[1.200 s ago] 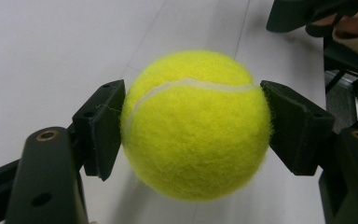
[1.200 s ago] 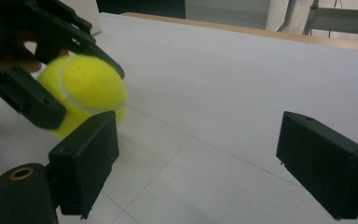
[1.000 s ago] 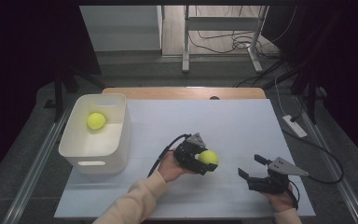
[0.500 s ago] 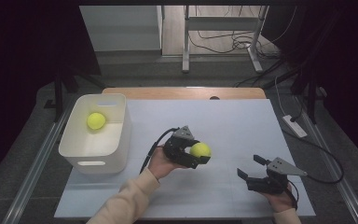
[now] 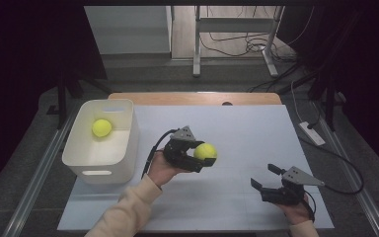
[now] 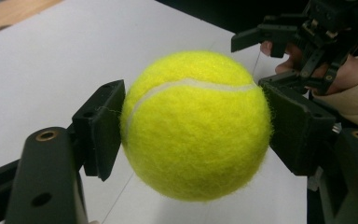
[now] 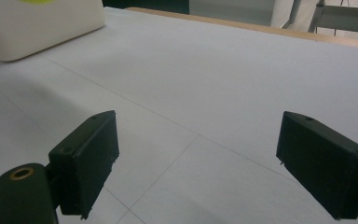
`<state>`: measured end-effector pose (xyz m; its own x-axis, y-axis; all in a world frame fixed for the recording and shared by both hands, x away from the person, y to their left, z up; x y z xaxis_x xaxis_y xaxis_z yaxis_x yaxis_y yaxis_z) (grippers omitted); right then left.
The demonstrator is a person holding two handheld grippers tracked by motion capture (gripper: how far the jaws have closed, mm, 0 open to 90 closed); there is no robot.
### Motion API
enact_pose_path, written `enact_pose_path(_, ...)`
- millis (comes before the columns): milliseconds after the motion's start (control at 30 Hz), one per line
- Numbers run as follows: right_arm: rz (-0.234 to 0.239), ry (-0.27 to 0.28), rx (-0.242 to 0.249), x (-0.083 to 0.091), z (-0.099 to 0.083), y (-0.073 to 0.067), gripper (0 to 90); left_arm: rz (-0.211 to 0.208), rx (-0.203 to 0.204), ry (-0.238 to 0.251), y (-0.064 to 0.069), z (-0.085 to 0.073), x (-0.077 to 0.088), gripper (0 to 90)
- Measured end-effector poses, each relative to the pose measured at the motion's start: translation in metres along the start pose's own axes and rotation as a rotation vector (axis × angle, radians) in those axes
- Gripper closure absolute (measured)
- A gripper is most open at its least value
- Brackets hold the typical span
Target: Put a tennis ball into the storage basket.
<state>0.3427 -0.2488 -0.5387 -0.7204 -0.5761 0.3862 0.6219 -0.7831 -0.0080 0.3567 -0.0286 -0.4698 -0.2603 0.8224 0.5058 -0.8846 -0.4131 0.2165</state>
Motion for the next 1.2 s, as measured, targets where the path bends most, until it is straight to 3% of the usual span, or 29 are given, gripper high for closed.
enact_pose_path(600,0.001,0.002,-0.003,0.000,0.001,0.000,12.7,0.038,0.013,0.076,-0.010,0.018,0.034,27.0)
enact_pose_path(1200,0.000,0.001,-0.004,0.000,0.001,0.000,12.7,0.063,0.017,0.120,-0.016,0.024,0.048,27.2)
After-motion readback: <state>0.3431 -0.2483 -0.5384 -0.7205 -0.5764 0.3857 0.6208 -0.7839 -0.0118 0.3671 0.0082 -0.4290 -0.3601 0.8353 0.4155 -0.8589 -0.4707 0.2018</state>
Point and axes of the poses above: each handheld gripper's, and its own axes: x roughly backward along the jaws, z roughly out of its top, y roughly to its right, the point moved 10 cm from there along -x, roughly forward along the jaws, and after that the axes turned 3 degrees about -z, right-handed, at the moved point
